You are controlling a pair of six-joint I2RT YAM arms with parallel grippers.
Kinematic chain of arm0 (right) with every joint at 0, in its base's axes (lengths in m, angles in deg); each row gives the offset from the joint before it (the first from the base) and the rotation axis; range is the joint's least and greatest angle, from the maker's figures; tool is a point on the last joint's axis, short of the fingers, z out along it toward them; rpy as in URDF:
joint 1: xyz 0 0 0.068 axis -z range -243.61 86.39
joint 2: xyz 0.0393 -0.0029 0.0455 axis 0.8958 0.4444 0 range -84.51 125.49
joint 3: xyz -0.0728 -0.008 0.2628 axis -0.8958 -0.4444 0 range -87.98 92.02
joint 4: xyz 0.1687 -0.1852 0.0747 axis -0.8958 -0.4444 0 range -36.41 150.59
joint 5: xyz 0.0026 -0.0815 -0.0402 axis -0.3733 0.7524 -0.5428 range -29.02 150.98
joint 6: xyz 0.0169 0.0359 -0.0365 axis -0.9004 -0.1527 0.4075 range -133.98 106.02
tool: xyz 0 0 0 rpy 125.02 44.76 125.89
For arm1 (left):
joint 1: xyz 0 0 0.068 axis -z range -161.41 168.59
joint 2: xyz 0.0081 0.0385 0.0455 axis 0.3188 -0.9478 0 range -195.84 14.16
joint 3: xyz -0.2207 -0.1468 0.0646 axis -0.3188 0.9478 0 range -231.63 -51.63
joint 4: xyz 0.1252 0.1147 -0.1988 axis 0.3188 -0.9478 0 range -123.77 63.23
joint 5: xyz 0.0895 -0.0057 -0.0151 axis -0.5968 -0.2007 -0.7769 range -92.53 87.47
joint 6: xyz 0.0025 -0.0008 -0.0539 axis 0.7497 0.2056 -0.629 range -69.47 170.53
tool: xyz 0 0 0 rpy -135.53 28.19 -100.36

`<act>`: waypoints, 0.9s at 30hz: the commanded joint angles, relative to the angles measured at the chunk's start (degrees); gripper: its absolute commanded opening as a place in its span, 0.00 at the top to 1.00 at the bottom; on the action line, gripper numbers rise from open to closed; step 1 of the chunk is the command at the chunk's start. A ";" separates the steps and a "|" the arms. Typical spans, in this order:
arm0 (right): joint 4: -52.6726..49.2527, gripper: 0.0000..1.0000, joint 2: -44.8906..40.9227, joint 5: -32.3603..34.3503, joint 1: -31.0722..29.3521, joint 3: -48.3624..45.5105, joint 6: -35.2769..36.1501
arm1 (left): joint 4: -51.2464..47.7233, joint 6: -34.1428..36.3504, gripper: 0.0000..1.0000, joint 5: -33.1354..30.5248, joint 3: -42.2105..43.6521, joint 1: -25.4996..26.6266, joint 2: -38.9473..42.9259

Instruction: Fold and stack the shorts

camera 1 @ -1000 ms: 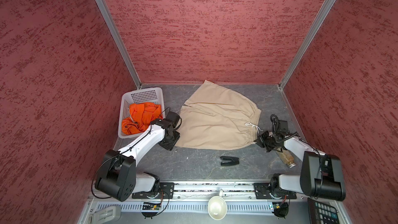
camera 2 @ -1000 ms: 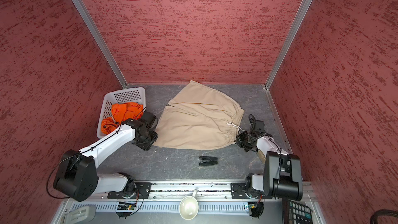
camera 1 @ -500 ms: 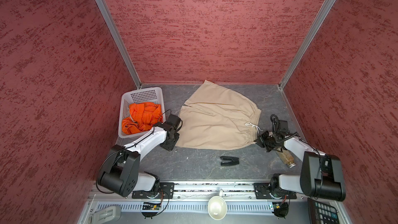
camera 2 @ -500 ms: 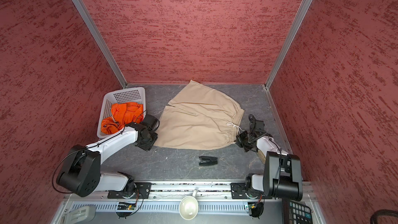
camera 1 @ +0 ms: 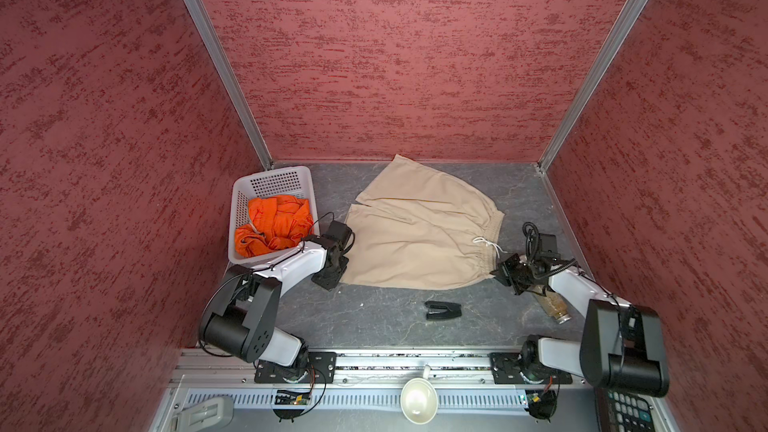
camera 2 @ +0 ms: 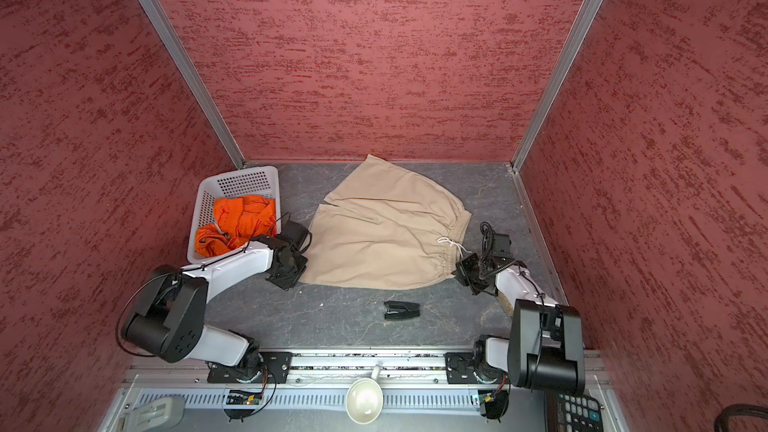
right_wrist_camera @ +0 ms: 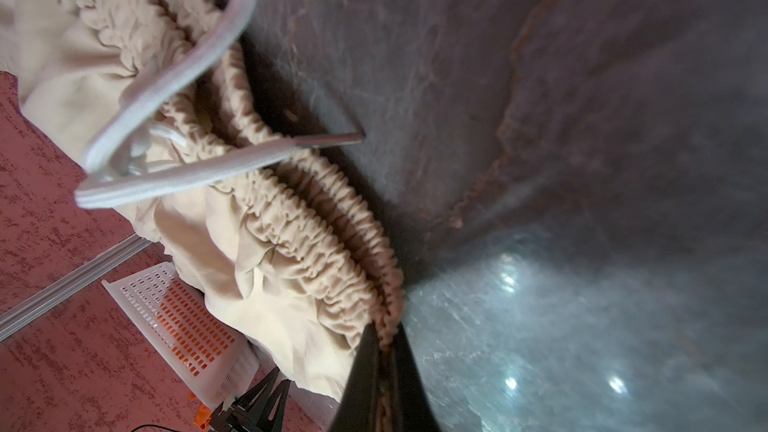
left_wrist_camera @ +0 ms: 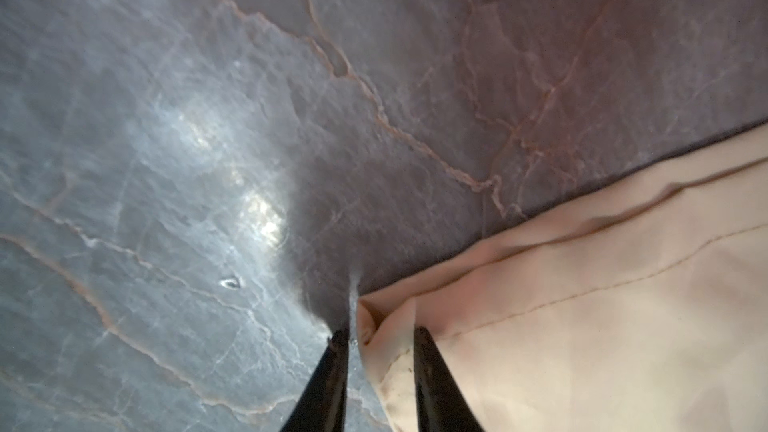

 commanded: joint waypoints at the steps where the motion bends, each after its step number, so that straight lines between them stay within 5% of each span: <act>1: -1.78 0.95 -1.33 0.48 -0.13 -0.41 0.22 | -0.36 1.03 0.83 -1.41 0.92 0.27 0.00; 6: -3.91 0.96 -2.25 0.65 -0.14 0.26 1.09 | -4.08 0.65 1.00 -3.73 -0.39 1.44 2.48; 20: -27.20 0.98 -5.95 5.50 -0.12 7.61 8.61 | -22.24 -6.10 1.00 -8.81 -5.12 9.37 15.06; 27: -36.74 1.00 -5.65 1.91 -0.11 12.77 12.50 | -29.28 1.88 1.00 -15.41 -18.34 9.51 14.03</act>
